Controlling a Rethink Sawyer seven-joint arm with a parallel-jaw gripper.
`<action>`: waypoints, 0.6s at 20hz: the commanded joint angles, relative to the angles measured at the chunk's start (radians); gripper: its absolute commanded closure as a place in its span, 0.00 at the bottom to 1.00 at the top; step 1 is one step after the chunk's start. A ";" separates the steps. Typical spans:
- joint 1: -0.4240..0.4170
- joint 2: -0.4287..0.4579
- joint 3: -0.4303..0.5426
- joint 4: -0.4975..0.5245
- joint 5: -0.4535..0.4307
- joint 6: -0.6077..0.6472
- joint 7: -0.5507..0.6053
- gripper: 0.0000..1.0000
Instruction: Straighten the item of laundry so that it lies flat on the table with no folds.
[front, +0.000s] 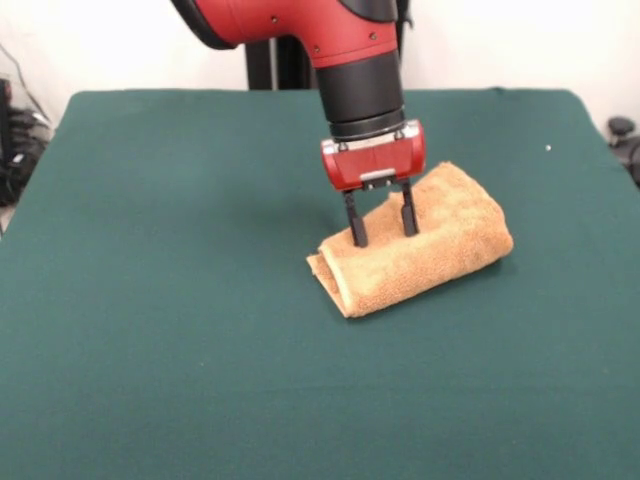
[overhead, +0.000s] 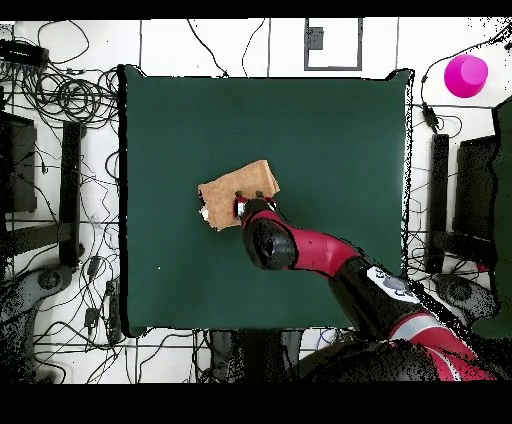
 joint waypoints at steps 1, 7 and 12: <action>0.013 0.061 0.115 0.005 0.098 0.140 0.199 0.00; 0.014 0.058 0.111 0.010 0.114 0.145 0.196 0.00; 0.018 0.053 0.106 0.019 0.125 0.133 0.200 0.00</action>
